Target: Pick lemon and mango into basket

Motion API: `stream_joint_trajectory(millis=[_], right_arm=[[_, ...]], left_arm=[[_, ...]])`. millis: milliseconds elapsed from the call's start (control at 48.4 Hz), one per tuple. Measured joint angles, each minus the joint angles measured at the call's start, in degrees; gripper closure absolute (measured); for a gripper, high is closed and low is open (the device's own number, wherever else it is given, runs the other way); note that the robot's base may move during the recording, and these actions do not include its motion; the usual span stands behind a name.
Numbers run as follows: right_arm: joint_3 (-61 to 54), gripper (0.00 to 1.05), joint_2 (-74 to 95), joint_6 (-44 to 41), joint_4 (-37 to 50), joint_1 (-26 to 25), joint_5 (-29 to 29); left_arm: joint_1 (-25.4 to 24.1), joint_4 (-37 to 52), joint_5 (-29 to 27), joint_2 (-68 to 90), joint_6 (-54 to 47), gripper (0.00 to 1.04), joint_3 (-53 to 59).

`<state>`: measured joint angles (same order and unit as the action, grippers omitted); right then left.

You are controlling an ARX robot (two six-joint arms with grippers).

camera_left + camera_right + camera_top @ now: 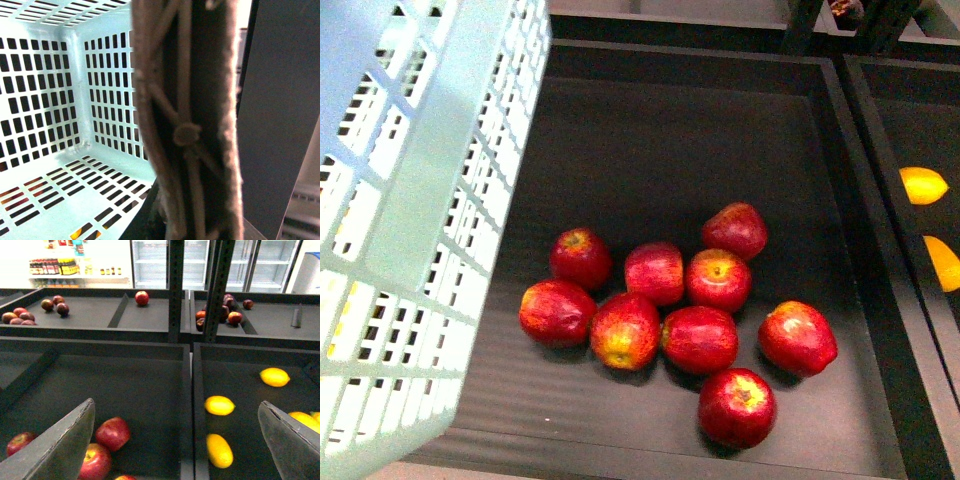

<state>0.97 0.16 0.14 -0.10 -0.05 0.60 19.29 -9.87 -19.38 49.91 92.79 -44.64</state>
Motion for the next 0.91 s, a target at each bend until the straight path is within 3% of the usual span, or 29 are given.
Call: stream_joint_trajectory(millis=[124,248,310,413,620,910], right_arm=[[0.00,0.09,0.00,0.00,0.00,0.00,-0.37],[0.00,0.09,0.00,0.02,0.00,0.00,-0.37],[0.00,0.09,0.00,0.00,0.00,0.00,-0.39],[0.00,0.09,0.00,0.00,0.00,0.00,-0.46],[0.00,0.09,0.00,0.02,0.00,0.00,-0.57],[0.00,0.09,0.00,0.00,0.00,0.00,-0.59]], left_arm=[[-0.15,-2.38,-0.81,0.42,-2.36,1.00,-0.92],[0.13,-20.48,2.84,7.06,-12.96,1.00,-10.29],[0.17,-23.02,3.48,10.08,-20.37,1.00,-12.17],[0.15,-20.20,3.82,17.25,-27.36,1.00,-14.67],[1.57,-10.64,9.22,28.61,-28.00,1.00,-20.65],[12.22,-8.44,22.01,44.24,-27.80,1.00,-34.82]])
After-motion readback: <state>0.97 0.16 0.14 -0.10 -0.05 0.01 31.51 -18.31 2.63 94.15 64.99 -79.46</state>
